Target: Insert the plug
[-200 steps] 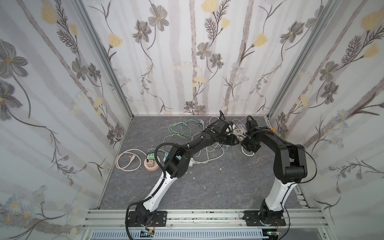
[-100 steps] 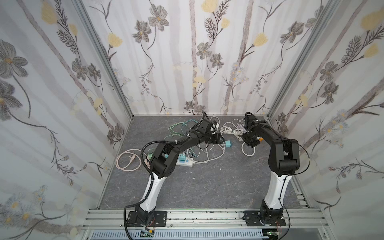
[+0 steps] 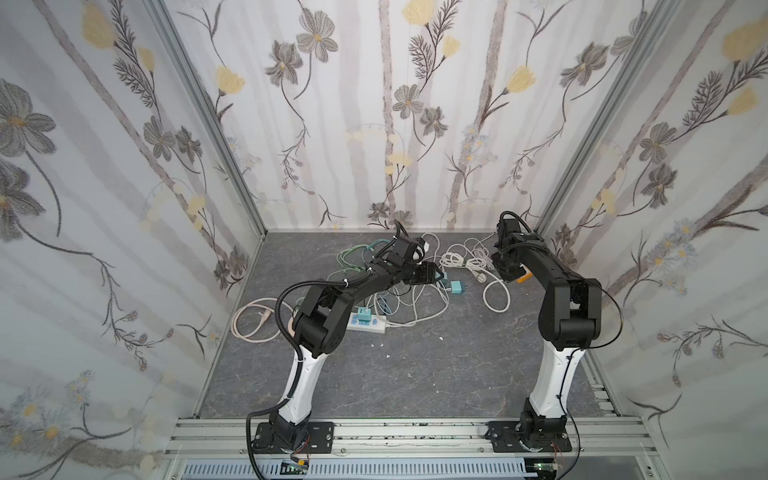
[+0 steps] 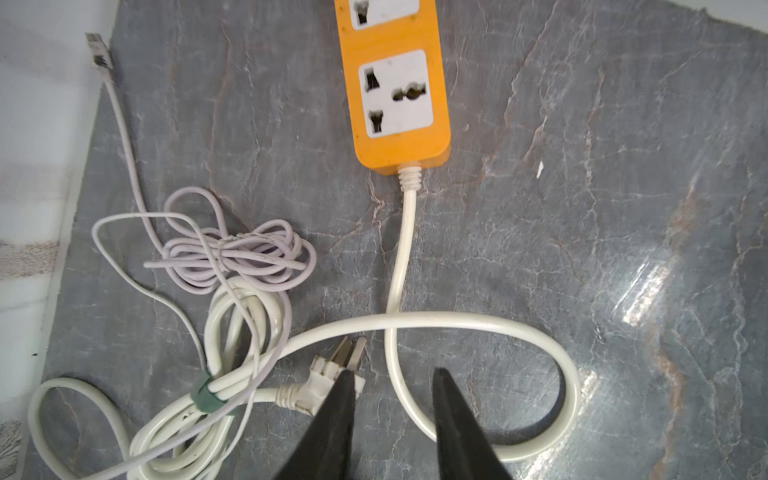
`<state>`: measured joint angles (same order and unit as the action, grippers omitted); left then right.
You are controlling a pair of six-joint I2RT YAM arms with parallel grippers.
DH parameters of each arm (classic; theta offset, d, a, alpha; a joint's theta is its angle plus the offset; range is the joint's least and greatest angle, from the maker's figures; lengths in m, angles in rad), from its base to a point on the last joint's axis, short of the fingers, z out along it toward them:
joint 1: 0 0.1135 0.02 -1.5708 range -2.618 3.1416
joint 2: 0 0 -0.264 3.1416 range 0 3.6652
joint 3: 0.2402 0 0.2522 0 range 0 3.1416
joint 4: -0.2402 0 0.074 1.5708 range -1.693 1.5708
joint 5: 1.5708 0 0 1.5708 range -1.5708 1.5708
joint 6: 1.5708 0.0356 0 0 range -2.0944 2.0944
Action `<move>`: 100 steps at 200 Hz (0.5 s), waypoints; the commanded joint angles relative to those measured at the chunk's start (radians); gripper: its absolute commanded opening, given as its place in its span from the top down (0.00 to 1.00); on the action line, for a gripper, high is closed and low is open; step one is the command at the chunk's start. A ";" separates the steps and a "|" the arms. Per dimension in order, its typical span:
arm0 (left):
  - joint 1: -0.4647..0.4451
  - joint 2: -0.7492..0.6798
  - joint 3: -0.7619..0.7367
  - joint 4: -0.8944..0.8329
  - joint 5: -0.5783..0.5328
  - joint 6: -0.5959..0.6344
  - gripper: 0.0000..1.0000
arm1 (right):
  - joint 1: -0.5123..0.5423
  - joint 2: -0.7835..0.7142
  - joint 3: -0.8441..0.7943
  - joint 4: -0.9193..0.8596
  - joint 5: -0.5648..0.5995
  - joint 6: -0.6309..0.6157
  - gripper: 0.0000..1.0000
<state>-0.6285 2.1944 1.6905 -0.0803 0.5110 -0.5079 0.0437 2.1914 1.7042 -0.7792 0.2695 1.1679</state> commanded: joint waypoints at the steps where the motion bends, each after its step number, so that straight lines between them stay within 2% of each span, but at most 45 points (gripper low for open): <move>1: 0.000 -0.001 0.013 0.027 -0.017 -0.019 0.36 | -0.015 -0.011 0.012 0.056 0.055 -0.101 0.57; 17: 0.000 0.002 0.018 0.023 -0.024 -0.021 0.34 | -0.028 -0.008 0.019 0.076 0.035 -0.252 0.50; 46: 0.000 -0.001 0.011 0.014 -0.049 -0.013 0.31 | -0.030 -0.012 0.045 0.057 -0.001 -0.678 0.35; 62: 0.000 0.001 0.011 0.015 -0.055 -0.014 0.30 | -0.031 -0.015 0.038 0.048 -0.040 -0.872 0.29; 84: 0.001 0.011 0.019 0.016 -0.060 -0.022 0.27 | -0.034 0.005 0.038 0.029 -0.141 -1.045 0.22; 100: 0.000 0.020 0.030 0.010 -0.060 -0.026 0.25 | -0.035 0.032 0.051 0.012 -0.134 -1.096 0.17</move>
<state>-0.6292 2.2009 1.7027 -0.0799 0.4629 -0.5228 0.0078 2.1929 1.7428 -0.7540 0.1944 0.3416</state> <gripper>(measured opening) 0.739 0.826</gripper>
